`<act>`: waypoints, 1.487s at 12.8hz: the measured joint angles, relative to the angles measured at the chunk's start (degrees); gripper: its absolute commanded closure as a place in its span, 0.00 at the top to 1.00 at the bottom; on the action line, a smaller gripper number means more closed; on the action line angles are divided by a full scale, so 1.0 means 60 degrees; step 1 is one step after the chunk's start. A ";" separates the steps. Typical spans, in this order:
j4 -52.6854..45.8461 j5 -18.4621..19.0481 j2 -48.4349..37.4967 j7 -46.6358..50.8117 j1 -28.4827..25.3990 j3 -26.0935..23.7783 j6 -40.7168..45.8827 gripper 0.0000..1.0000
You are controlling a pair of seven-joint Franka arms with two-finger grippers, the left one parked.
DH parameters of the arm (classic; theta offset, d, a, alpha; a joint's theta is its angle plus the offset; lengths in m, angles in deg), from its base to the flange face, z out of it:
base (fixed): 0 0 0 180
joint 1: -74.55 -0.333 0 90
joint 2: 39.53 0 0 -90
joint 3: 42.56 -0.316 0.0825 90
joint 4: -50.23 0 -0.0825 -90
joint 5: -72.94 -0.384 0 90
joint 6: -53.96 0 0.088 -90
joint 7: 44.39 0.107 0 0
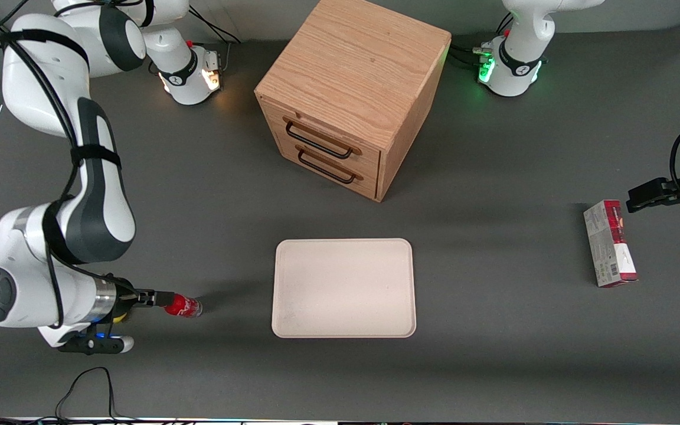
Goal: Place coke bottle on tray
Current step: 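Move the open right gripper down to the red Coca-Cola bottle, then close the right gripper around the bottle's cap end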
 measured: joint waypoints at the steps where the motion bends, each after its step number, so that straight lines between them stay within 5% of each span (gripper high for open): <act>1: 0.0002 0.0008 0.0154 -0.0024 0.0002 0.0000 -0.0193 1.00; 8: 0.0010 0.0143 0.0477 -0.0062 -0.0015 -0.0001 -0.0397 0.99; 9: 0.0017 0.0152 0.0497 -0.0067 -0.0016 -0.0001 -0.0397 0.89; 12: 0.0023 0.0245 0.0531 -0.0071 -0.0025 -0.0001 -0.0397 0.01; 19: 0.0014 0.0419 0.0527 -0.0074 -0.0033 -0.0001 -0.0366 0.00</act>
